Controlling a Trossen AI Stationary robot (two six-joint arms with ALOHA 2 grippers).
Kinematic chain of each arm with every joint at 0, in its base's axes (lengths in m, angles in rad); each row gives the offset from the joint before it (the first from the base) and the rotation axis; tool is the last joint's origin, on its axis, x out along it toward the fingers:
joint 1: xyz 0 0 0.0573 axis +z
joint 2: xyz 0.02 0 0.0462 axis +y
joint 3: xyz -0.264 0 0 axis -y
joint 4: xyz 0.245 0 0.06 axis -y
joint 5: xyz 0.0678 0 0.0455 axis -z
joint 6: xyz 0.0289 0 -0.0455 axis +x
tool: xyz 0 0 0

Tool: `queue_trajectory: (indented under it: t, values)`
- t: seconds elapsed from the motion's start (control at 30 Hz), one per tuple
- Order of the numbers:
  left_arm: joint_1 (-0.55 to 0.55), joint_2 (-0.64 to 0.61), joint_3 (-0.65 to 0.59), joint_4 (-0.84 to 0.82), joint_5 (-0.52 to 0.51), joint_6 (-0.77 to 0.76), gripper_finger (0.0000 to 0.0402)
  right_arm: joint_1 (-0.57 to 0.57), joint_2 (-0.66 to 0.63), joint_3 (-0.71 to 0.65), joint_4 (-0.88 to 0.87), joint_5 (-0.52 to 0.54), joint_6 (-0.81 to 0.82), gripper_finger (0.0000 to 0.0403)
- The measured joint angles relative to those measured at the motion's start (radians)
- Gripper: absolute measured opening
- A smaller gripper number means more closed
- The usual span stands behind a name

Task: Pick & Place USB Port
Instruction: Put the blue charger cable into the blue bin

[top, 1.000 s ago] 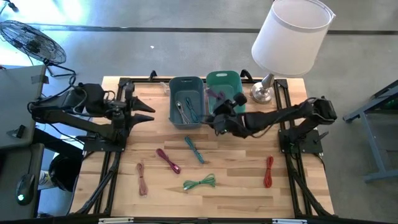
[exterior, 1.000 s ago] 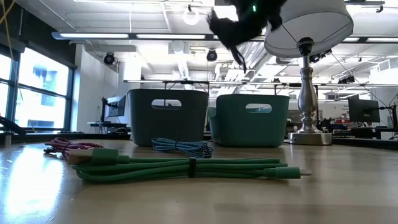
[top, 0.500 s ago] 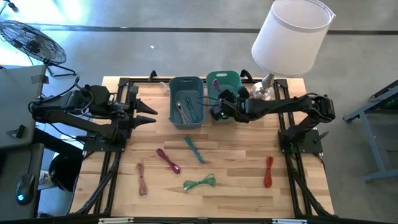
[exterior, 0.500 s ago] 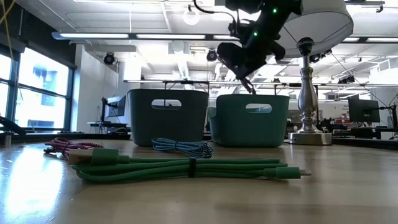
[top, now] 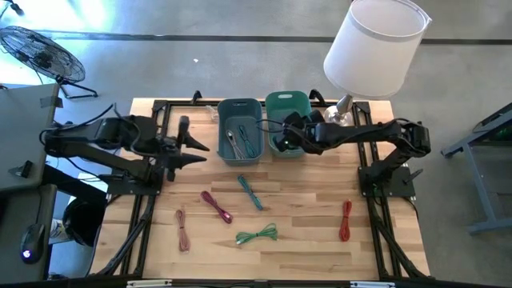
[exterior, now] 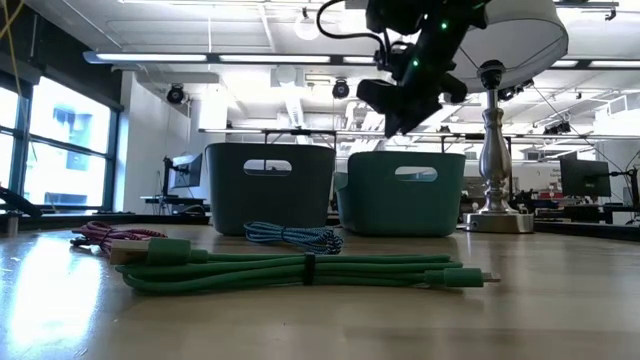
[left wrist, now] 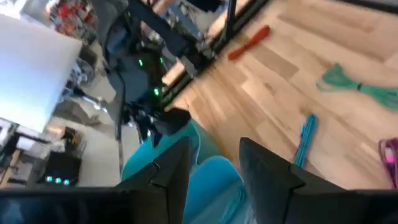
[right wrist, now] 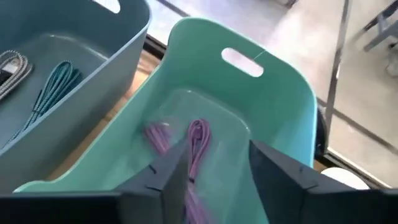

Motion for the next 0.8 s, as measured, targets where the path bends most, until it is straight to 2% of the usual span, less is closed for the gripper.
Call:
queue_trajectory:
  t: [0.13, 0.33, 0.53, 0.7, 0.8]
  values:
    - [0.000, 0.042, 0.000, -0.019, -0.015, 0.010, 0.0136, 0.020, 0.000, 0.000, 0.013, 0.058, -0.011, 0.0208]
    - [0.001, 0.068, 0.000, -0.020, -0.105, 0.010, 0.0136, 0.074, 0.000, 0.000, 0.146, 0.049, -0.195, 0.0251]
    - [0.000, 0.030, 0.001, -0.026, -0.086, 0.018, 0.0136, 0.173, 0.000, 0.000, 0.330, -0.039, -0.527, 0.0256]
    - [0.000, -0.004, 0.001, -0.091, -0.045, -0.029, 0.0136, 0.288, 0.000, 0.002, 0.405, -0.041, -0.719, 0.0256]
    - [0.000, -0.011, 0.002, -0.152, -0.045, -0.084, 0.0136, 0.357, 0.000, 0.002, 0.405, -0.063, -0.767, 0.0256]
